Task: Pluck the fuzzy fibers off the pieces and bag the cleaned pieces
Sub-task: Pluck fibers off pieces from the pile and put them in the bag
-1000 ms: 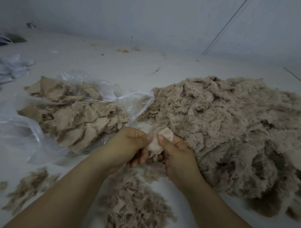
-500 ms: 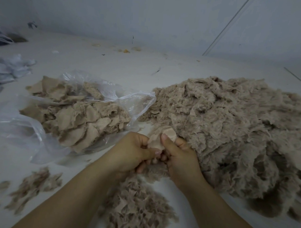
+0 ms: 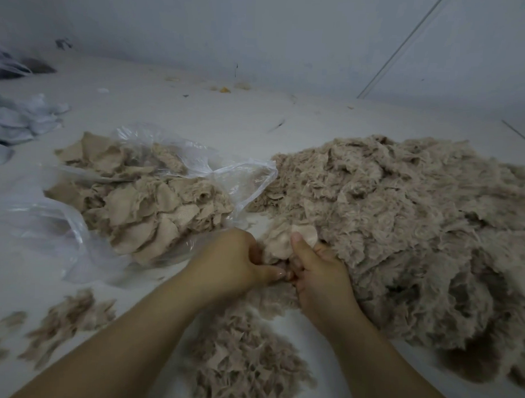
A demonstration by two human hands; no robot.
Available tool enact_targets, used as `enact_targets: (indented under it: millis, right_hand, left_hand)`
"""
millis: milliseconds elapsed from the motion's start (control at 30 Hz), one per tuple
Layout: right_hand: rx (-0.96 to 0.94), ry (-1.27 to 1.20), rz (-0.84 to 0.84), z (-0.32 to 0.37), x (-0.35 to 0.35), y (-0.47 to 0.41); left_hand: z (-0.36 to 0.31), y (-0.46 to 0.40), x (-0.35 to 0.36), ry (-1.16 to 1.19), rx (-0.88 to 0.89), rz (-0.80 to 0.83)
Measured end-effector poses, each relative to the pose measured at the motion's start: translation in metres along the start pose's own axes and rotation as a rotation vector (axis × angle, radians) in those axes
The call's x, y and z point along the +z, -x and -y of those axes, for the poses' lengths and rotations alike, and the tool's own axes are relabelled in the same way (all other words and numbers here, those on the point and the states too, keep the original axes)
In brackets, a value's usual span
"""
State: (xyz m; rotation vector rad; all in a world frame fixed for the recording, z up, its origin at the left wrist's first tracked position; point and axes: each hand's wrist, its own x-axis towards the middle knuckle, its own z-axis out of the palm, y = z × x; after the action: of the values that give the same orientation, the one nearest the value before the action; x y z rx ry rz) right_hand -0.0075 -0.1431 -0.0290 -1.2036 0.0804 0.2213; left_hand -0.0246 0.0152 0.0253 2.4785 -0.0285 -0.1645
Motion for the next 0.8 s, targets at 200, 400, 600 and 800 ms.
enact_targets:
  millis: [200, 400, 600, 800]
  right_hand:
    - [0.027, -0.037, -0.089, -0.001, 0.001, -0.007]
    - [0.071, -0.052, -0.099, -0.002, 0.004, -0.011]
    - [0.075, -0.082, -0.096, 0.0, 0.004, -0.008]
    - [-0.038, 0.026, 0.016, 0.001, 0.0, 0.0]
  left_hand:
    - [0.008, 0.005, -0.001, -0.079, 0.069, 0.063]
    - [0.021, 0.022, -0.028, -0.142, 0.056, 0.22]
    - [0.025, 0.023, -0.033, -0.156, 0.046, 0.232]
    - [0.006, 0.012, -0.022, 0.158, 0.093, -0.139]
